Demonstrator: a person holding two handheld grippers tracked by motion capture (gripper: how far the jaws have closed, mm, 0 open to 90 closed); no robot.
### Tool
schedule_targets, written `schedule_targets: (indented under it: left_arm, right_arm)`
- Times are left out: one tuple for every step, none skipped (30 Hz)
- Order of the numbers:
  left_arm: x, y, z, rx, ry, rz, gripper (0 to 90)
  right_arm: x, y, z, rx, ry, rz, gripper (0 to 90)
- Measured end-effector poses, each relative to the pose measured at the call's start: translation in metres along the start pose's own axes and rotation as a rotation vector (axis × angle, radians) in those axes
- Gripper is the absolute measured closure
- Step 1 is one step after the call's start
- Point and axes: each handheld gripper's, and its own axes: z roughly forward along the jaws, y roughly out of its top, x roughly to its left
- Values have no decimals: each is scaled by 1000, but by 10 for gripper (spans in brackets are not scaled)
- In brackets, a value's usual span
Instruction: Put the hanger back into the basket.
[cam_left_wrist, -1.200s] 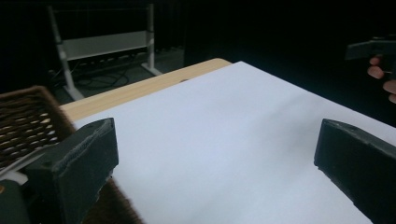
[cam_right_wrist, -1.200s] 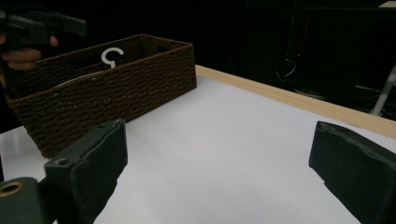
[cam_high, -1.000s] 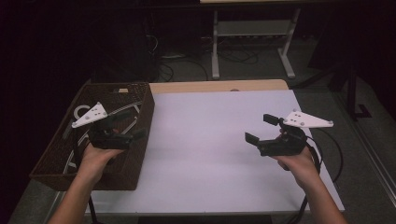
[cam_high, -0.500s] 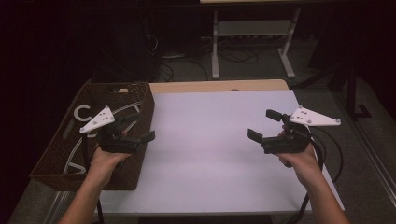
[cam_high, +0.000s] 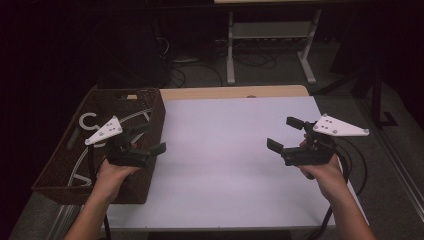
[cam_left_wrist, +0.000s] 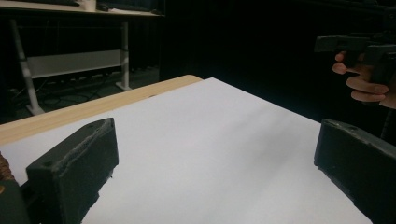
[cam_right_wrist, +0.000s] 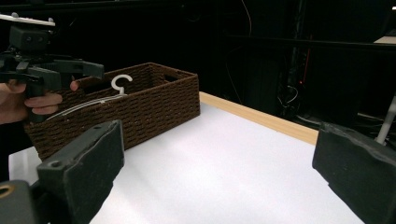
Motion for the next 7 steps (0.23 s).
schedule_targets:
  left_arm:
    - [0,0,0,0,1,0,0]
    - [0,0,0,2,0,2,0]
    - [0,0,0,2,1,2,0]
    - [0,0,1,-2,0,-1,0]
    - [0,0,0,-2,-2,0,0]
    - [0,0,0,-2,-3,1,0]
    - [0,0,0,-2,-2,1,0]
  right_arm:
    - [0,0,0,-1,0,-3,16]
    - [0,0,0,-3,1,-7,16]
    - [0,0,0,-3,2,-8,16]
    - [0,0,0,-4,3,-11,16]
    - [0,0,0,-3,3,-10,16]
    - [0,0,0,-4,4,-10,16]
    - [0,0,0,-4,6,-11,15]
